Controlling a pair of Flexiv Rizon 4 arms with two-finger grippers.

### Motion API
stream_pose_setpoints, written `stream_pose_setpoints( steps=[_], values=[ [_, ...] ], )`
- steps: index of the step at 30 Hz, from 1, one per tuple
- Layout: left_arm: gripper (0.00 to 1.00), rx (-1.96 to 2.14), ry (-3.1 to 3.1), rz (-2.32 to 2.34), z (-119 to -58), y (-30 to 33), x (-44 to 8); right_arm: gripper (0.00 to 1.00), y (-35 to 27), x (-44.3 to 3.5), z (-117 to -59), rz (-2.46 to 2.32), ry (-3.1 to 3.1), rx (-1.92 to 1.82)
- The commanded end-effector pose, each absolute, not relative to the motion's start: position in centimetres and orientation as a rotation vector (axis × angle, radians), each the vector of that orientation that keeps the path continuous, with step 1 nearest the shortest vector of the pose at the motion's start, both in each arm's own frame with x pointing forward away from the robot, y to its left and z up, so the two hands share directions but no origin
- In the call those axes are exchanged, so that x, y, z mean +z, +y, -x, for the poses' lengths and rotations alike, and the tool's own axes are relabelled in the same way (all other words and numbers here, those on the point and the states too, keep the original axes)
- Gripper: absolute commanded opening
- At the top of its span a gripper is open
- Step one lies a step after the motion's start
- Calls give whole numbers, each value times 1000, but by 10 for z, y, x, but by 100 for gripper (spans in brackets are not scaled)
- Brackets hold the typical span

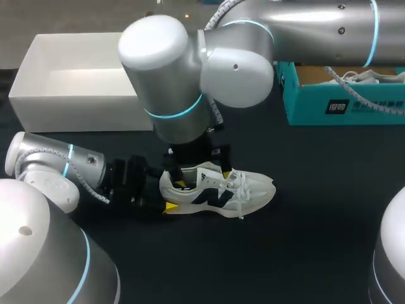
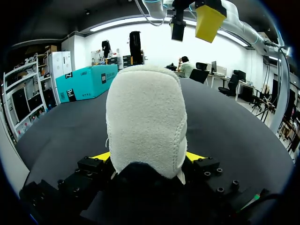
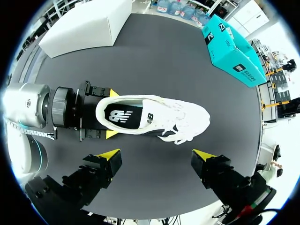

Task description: Take the shoe out of the shoebox, open the shoe tongue, remove and reinsert the insole, then place the shoe into the shoebox

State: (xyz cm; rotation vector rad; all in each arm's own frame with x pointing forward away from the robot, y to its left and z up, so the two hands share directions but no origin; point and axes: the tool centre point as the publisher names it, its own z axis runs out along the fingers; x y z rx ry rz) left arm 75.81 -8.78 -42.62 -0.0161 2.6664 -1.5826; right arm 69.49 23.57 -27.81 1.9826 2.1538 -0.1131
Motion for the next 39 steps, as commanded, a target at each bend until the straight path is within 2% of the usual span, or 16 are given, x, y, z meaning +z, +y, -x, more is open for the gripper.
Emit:
stream_pose_setpoints(
  steps=[1, 8, 19, 31, 33, 36, 38, 39],
  values=[
    [0, -1581, 2665, 17, -756, -90, -430, 100, 243, -280, -695, -1963, 2126, -159],
    [0, -1581, 2665, 17, -756, -90, -430, 100, 243, -280, -695, -1963, 2126, -159],
    [0, -1581, 2665, 17, -756, -90, -430, 100, 240, -307, -732, -2085, 1839, -246],
    [0, -1581, 2665, 17, -756, -90, -430, 100, 233, -331, -735, -2100, 1766, -310],
    [0, -1581, 2665, 17, -756, -90, -430, 95, 232, -336, -735, -2103, 1756, -333],
    [0, -1581, 2665, 17, -756, -90, -430, 78, 231, -342, -737, -2099, 1740, -361],
    [0, -1581, 2665, 17, -756, -90, -430, 65, 231, -345, -737, -2096, 1732, -377],
    [0, -1581, 2665, 17, -756, -90, -430, 55, 230, -347, -738, -2091, 1722, -391]
  ],
)
